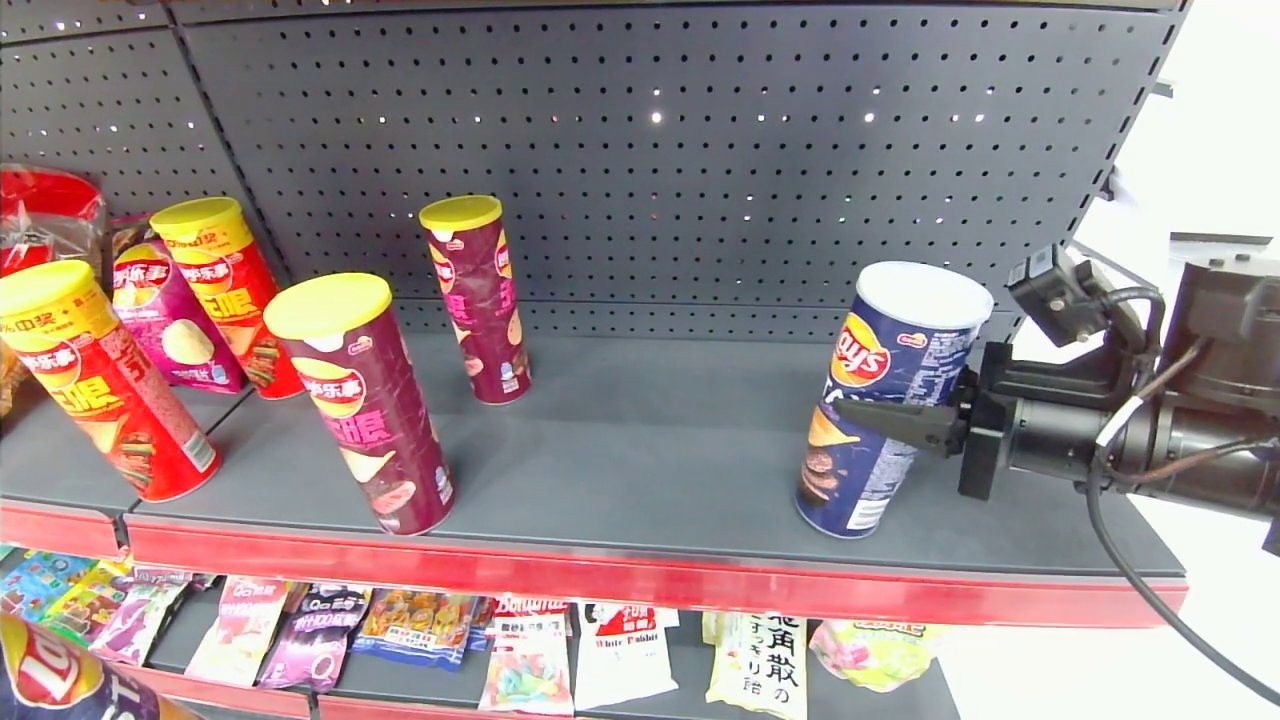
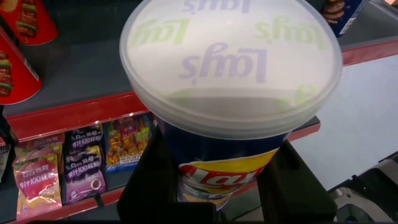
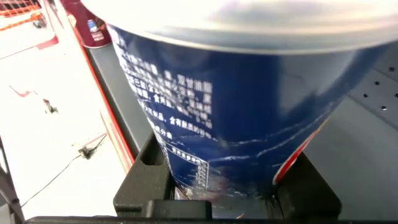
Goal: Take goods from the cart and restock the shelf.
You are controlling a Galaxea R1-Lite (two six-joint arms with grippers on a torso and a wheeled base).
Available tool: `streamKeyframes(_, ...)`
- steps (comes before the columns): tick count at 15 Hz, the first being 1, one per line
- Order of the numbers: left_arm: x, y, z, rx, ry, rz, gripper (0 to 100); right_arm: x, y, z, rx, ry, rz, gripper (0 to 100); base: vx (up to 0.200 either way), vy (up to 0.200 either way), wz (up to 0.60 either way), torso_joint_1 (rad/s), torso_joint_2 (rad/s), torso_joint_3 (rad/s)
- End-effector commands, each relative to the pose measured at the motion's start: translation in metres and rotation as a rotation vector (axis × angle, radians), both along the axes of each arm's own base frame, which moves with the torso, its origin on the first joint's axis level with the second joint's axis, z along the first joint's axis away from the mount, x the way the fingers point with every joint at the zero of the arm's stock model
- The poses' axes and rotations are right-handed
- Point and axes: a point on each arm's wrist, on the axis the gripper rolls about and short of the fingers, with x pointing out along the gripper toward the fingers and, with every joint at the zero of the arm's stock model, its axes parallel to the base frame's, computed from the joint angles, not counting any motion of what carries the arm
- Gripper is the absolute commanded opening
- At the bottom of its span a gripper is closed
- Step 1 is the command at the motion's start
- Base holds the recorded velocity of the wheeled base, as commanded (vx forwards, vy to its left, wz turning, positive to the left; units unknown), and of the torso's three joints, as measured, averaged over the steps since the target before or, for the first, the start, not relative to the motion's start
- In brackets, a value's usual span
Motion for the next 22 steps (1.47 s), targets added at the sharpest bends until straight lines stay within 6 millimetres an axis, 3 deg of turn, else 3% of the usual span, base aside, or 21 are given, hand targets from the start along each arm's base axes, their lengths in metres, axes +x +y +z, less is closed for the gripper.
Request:
streamKeyframes(1,0.0,0.0,0.0,0.0,0.002,0.0,0,0.003,0.003,-0.004,-0.005,0.014,0.008,0,0.0,0.0,0.0,0.0,0.0,0.0)
streamKeyframes(15,0.0,0.0,0.0,0.001,0.002,0.0,0,-0.002,0.005,-0.016,-0.019,0.054,0.043,0,0.0,0.0,0.0,0.0,0.0,0.0)
streamKeyframes(16,0.0,0.0,0.0,0.0,0.002,0.0,0,-0.002,0.005,-0.016,-0.019,0.052,0.041,100,0.0,0.0,0.0,0.0,0.0,0.0)
streamKeyframes(22,0.0,0.0,0.0,0.0,0.0,-0.002,0,-0.004,0.003,-0.012,-0.02,0.03,0.021,100,0.0,0.0,0.0,0.0,0.0,0.0)
